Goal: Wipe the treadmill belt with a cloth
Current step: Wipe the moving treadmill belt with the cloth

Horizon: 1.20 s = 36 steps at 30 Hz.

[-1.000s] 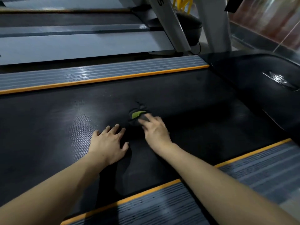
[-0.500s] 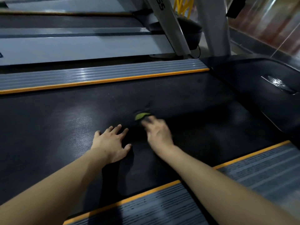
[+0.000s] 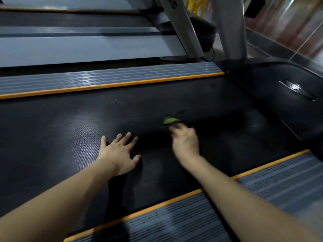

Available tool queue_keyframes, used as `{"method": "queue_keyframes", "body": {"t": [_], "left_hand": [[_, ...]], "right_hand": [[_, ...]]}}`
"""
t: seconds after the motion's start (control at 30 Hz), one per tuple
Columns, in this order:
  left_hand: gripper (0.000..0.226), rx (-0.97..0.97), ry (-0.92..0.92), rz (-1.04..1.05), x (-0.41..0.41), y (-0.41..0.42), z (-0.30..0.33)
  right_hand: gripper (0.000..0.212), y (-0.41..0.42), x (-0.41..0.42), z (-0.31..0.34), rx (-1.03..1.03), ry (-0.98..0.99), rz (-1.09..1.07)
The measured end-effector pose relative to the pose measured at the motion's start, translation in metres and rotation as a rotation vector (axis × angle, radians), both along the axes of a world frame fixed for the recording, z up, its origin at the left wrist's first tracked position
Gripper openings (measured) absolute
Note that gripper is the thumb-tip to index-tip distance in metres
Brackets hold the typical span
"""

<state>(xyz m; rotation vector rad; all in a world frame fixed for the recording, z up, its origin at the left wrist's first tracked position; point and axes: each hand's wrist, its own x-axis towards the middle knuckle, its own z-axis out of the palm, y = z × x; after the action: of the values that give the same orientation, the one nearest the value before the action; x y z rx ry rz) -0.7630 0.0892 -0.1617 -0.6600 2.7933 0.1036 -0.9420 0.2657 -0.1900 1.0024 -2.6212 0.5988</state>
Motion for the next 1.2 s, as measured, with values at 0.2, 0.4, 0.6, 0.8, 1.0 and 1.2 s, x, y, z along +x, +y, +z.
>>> {"method": "queue_keyframes", "body": {"t": [0.2, 0.4, 0.6, 0.8, 1.0, 1.2], "left_hand": [[0.077, 0.025, -0.034, 0.011, -0.001, -0.002, 0.005], [0.076, 0.031, 0.010, 0.018, 0.000, 0.002, 0.000], [0.076, 0.019, 0.025, 0.028, -0.002, 0.003, -0.006], [0.075, 0.039, 0.024, 0.028, 0.003, 0.002, -0.003], [0.074, 0.042, 0.023, 0.011, 0.002, 0.002, -0.004], [0.075, 0.056, 0.038, 0.026, 0.004, 0.004, -0.005]], "right_hand": [[0.061, 0.012, 0.008, 0.010, 0.106, 0.078, 0.254], [0.047, 0.088, -0.092, 0.021, 0.108, -0.083, -0.301], [0.044, 0.005, 0.027, 0.004, -0.032, -0.103, -0.001], [0.048, 0.029, 0.012, 0.003, 0.012, -0.013, 0.202], [0.042, 0.084, -0.071, 0.019, 0.037, -0.135, -0.359], [0.041, 0.003, 0.050, 0.009, -0.049, -0.164, -0.062]]}}
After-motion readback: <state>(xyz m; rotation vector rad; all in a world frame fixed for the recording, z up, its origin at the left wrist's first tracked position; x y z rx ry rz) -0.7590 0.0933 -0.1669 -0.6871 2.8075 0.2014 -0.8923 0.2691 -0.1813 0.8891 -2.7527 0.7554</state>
